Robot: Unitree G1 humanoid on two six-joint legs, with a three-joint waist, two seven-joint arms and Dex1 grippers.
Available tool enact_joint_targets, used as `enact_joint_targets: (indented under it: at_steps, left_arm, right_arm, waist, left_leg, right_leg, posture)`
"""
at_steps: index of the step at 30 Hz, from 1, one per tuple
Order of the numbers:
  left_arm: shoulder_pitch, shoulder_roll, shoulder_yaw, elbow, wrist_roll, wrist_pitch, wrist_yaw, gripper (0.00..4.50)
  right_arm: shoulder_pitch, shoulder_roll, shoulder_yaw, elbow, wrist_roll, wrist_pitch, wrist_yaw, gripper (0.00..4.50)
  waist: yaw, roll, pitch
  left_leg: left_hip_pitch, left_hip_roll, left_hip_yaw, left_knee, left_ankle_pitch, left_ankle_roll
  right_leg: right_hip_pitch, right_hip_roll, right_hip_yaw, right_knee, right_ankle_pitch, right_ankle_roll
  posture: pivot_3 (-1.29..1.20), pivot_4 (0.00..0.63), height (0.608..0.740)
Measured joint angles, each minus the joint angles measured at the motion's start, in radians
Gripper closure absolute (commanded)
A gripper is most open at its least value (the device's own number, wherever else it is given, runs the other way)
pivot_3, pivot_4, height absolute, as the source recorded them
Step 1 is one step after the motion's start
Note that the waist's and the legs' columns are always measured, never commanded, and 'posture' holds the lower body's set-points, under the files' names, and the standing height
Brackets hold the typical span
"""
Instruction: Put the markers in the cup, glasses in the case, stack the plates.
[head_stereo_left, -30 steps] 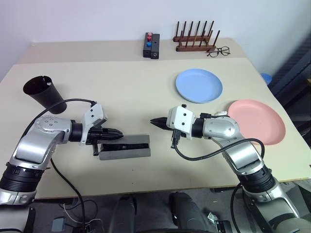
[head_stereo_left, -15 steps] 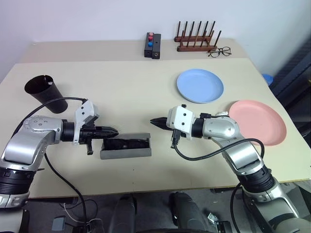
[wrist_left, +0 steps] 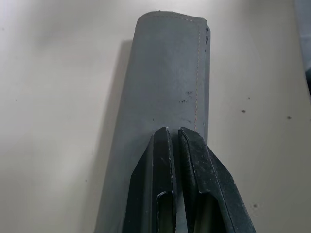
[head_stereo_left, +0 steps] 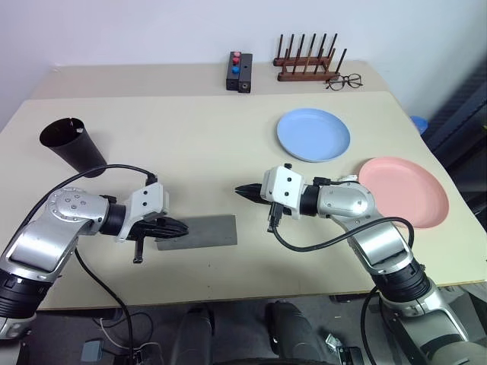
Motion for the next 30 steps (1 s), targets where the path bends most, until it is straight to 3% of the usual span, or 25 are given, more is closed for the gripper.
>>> enact_joint_targets:
  at_steps: [9, 14, 19, 22, 29, 30]
  left_arm:
    - [-0.001, -0.062, 0.044, 0.019, -0.057, 0.074, 0.060, 4.25]
    - [-0.057, -0.149, 0.218, 0.065, -0.167, 0.103, 0.149, 4.25]
    - [0.012, -0.180, 0.327, -0.006, -0.273, 0.138, 0.189, 4.25]
    - [0.076, -0.196, 0.340, -0.088, -0.310, 0.158, 0.217, 4.29]
    - [0.130, -0.243, 0.333, -0.231, -0.356, 0.188, 0.313, 4.29]
    - [0.133, -0.251, 0.326, -0.243, -0.363, 0.191, 0.326, 4.29]
  right_arm:
    - [0.000, 0.001, 0.000, 0.000, 0.000, 0.000, 0.000, 4.50]
    - [0.000, -0.006, -0.006, 0.002, 0.002, 0.004, -0.001, 4.50]
    - [-0.012, -0.047, -0.074, 0.083, -0.002, 0.013, -0.027, 4.50]
    - [-0.073, -0.060, -0.104, 0.210, -0.027, 0.044, -0.074, 3.72]
    - [-0.207, -0.133, -0.085, 0.547, -0.201, -0.086, -0.191, 0.30]
    - [-0.220, -0.138, -0.073, 0.594, -0.233, -0.126, -0.198, 0.30]
  waist:
    - [0.001, 0.000, 0.000]
    - [-0.002, 0.000, 0.000]
    - [-0.002, 0.000, 0.000]
    - [-0.003, 0.000, 0.000]
    - [-0.001, 0.000, 0.000]
    - [-0.002, 0.000, 0.000]
  left_leg:
    - [0.001, 0.000, 0.000, 0.000, 0.000, 0.000]
    - [0.000, 0.000, 0.000, 0.000, 0.000, 0.000]
    - [0.001, 0.000, 0.000, 0.000, 0.000, 0.000]
    - [0.001, 0.000, 0.000, 0.001, 0.000, 0.000]
    - [0.001, 0.000, 0.001, 0.000, 0.000, 0.000]
    - [0.001, 0.000, 0.001, 0.000, 0.000, 0.000]
  right_leg:
    - [0.000, 0.000, 0.000, 0.000, 0.000, 0.000]
    - [0.000, 0.000, 0.000, 0.000, 0.001, 0.001]
    - [0.000, 0.000, 0.000, 0.000, 0.002, 0.003]
    - [0.000, 0.000, 0.001, 0.000, 0.001, 0.000]
    - [0.000, 0.000, 0.001, -0.001, 0.001, 0.000]
    - [0.000, 0.000, 0.001, -0.001, 0.001, 0.000]
  posture:
    - [0.00, 0.150, 0.740]
    - [0.00, 0.150, 0.740]
    - [0.00, 0.150, 0.740]
    - [0.00, 0.150, 0.740]
    - [0.00, 0.150, 0.740]
    - [0.00, 0.150, 0.740]
